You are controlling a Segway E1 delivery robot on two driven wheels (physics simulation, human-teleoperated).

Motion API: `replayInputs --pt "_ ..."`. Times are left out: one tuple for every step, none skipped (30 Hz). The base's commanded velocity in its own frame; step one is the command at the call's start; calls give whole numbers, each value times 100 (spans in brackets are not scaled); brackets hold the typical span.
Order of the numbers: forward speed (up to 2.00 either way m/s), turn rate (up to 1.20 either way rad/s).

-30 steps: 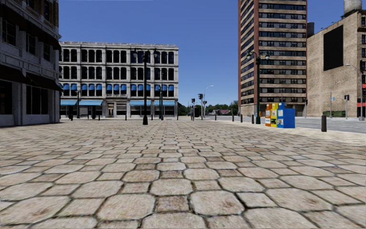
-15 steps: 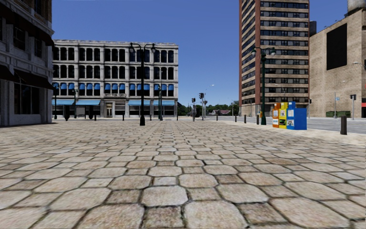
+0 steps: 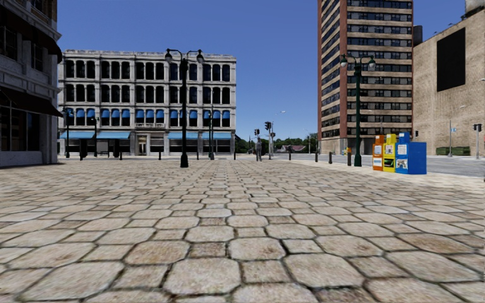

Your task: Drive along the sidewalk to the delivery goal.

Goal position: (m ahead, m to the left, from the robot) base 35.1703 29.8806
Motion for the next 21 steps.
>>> replayInputs --pt "200 0" --pt "200 0" --pt "200 0" --pt "200 0" --pt "200 0" --pt "200 0" --pt "200 0" --pt "200 0" --pt "200 0" --pt "200 0" --pt "200 0" --pt "200 0" --pt "200 0" --pt "200 0" --pt "200 0" --pt "200 0" --pt "200 0" --pt "200 0" --pt "200 0" --pt "200 0" --pt "200 0"
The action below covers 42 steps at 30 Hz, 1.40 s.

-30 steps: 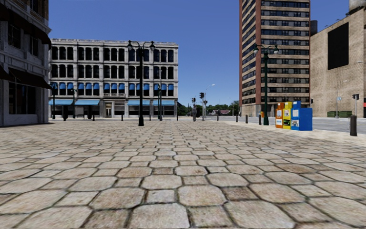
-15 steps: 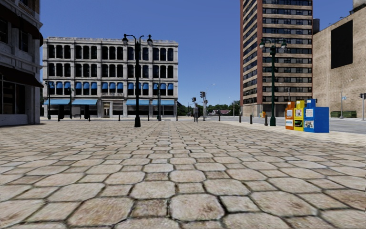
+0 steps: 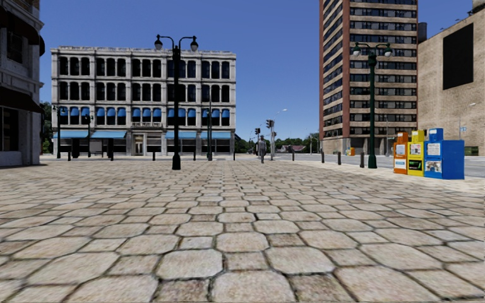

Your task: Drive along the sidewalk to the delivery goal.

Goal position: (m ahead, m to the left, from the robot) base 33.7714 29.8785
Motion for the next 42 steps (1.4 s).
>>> replayInputs --pt "200 0" --pt "200 0" --pt "200 0" --pt "200 0" --pt "200 0" --pt "200 0" --pt "200 0" --pt "200 0" --pt "200 0" --pt "200 0" --pt "200 0" --pt "200 0" --pt "200 0" --pt "200 0" --pt "200 0" --pt "200 0" --pt "200 0" --pt "200 0" --pt "200 0" --pt "200 0" --pt "200 0" --pt "200 0" --pt "200 0" --pt "200 0" --pt "200 0" --pt "200 0" --pt "200 0" --pt "200 0" --pt "200 0" --pt "200 0" --pt "200 0" --pt "200 0" --pt "200 0" --pt "200 0" --pt "200 0" --pt "200 0" --pt "200 0" --pt "200 0" --pt "200 0" --pt "200 0" --pt "200 0" --pt "200 0"
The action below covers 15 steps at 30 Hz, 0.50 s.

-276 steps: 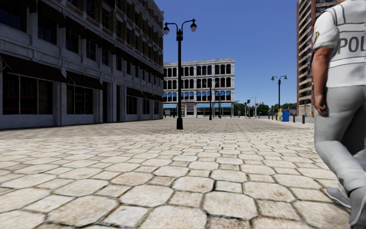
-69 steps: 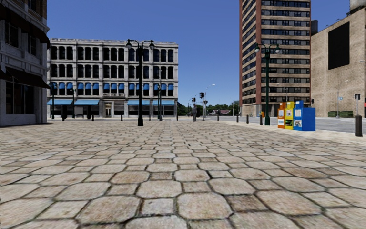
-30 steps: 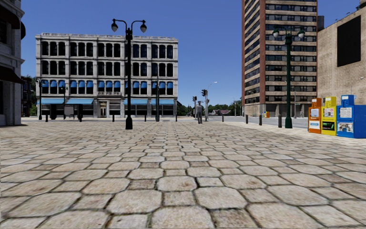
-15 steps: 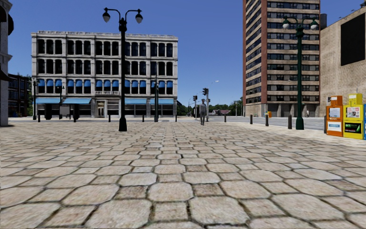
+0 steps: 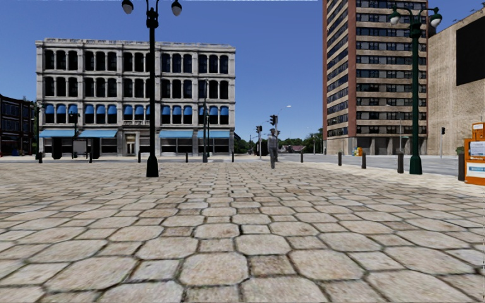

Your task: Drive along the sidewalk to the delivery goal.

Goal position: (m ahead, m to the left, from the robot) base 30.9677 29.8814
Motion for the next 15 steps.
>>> replayInputs --pt "200 0" --pt "200 0" --pt "200 0" --pt "200 0" --pt "200 0" --pt "200 0" --pt "200 0" --pt "200 0" --pt "200 0" --pt "200 0" --pt "200 0" --pt "200 0" --pt "200 0" --pt "200 0" --pt "200 0"
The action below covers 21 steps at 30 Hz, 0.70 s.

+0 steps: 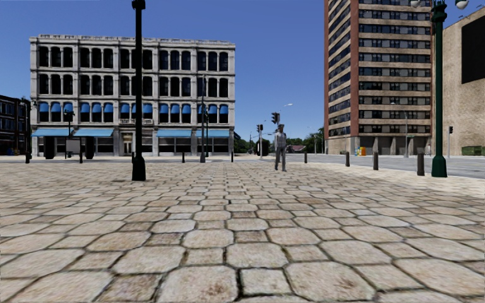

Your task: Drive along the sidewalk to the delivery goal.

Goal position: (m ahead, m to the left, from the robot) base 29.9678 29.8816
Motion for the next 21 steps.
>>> replayInputs --pt "200 0" --pt "200 0" --pt "200 0" --pt "200 0" --pt "200 0" --pt "200 0" --pt "200 0" --pt "200 0" --pt "200 0" --pt "200 0" --pt "200 0" --pt "200 0" --pt "200 0" --pt "200 0" --pt "200 0" --pt "200 0" --pt "200 0" --pt "200 0" --pt "200 0" --pt "200 0" --pt "200 0"
